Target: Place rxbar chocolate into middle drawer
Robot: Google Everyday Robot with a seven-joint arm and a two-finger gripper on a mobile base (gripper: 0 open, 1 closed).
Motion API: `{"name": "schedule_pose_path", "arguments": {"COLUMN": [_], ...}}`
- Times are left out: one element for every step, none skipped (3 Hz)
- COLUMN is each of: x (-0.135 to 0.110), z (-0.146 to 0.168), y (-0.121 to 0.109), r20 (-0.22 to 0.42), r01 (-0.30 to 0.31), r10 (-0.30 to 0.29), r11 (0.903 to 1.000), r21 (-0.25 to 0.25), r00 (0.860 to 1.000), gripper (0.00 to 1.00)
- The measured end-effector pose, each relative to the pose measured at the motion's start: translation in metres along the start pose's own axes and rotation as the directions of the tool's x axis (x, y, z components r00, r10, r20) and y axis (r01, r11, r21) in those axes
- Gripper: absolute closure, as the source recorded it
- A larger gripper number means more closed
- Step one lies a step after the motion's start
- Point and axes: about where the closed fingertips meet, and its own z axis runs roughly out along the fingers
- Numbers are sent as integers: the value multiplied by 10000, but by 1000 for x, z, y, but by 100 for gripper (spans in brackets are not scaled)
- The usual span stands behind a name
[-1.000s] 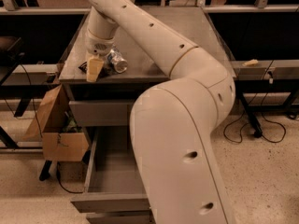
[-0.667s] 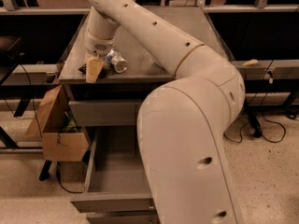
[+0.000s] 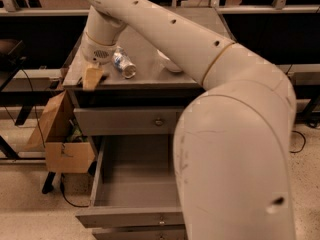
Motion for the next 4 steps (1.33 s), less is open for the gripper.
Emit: {"name": "schedule_pose_path", "arguments": {"x": [-5,10,34,58], "z": [-4,6,18,30], "y": [30,67,97,112], "r20": [352,823,1140,1220], "r01": [186,171,-158,-495], "r10": [-176,-109,288,676], "r11": [9994,9970,9934,9880], "r21": [-284,-750,-1137,-1464], "r00": [9992,9966,9931,9902], "gripper": [100,100,100,100]}}
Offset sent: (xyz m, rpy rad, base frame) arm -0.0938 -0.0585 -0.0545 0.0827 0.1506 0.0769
